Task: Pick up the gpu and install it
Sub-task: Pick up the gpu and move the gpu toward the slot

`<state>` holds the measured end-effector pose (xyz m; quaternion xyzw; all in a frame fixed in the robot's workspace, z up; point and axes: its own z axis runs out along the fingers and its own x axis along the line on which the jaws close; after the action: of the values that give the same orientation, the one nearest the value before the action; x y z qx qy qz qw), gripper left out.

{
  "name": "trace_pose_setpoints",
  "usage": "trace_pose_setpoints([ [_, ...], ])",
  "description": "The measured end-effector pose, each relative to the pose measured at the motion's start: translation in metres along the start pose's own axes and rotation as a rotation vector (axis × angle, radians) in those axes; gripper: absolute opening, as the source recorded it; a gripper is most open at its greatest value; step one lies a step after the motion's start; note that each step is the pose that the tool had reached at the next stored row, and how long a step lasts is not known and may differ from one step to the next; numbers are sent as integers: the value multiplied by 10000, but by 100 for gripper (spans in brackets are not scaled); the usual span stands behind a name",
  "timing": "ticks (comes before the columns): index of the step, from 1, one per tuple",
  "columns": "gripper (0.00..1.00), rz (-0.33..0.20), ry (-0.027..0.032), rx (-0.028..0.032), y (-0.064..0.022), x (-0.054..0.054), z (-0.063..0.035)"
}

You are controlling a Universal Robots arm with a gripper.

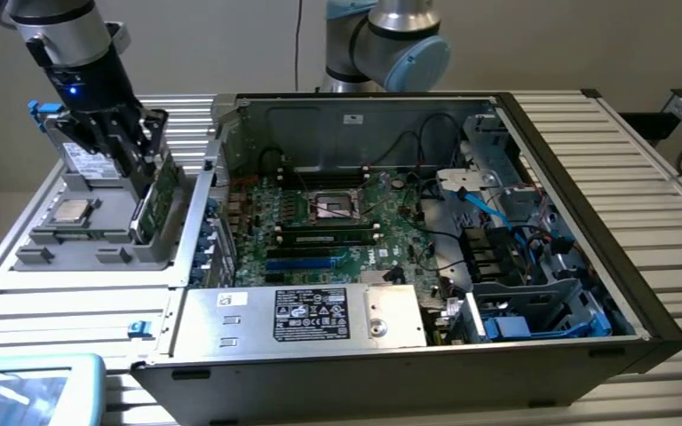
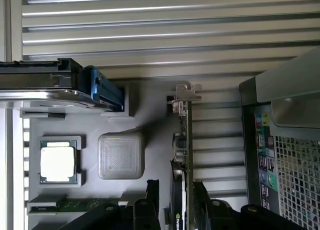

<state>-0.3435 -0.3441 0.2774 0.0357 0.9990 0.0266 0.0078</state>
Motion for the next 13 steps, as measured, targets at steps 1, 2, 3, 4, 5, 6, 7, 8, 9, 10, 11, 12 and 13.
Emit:
trace_pose_setpoints([
  [1,40,0,0,0,-1,0,18],
  [2,40,0,0,-1,-2,1,36],
  [3,40,0,-1,0,-3,1,53],
  [4,40,0,0,0,-4,1,72],
  [5,40,1,1,0,-5,1,91],
  [6,40,2,1,1,-5,-3,109],
  [7,40,1,0,0,-5,-11,128],
  [8,40,1,1,-1,-5,-28,145],
  [9,40,1,2,0,-4,-54,163],
  [10,40,1,1,1,-4,-82,182],
  [11,40,1,0,-1,-4,-92,201],
  [12,40,1,-1,-1,-9,-94,219],
  [13,40,3,0,0,-12,-94,234],
])
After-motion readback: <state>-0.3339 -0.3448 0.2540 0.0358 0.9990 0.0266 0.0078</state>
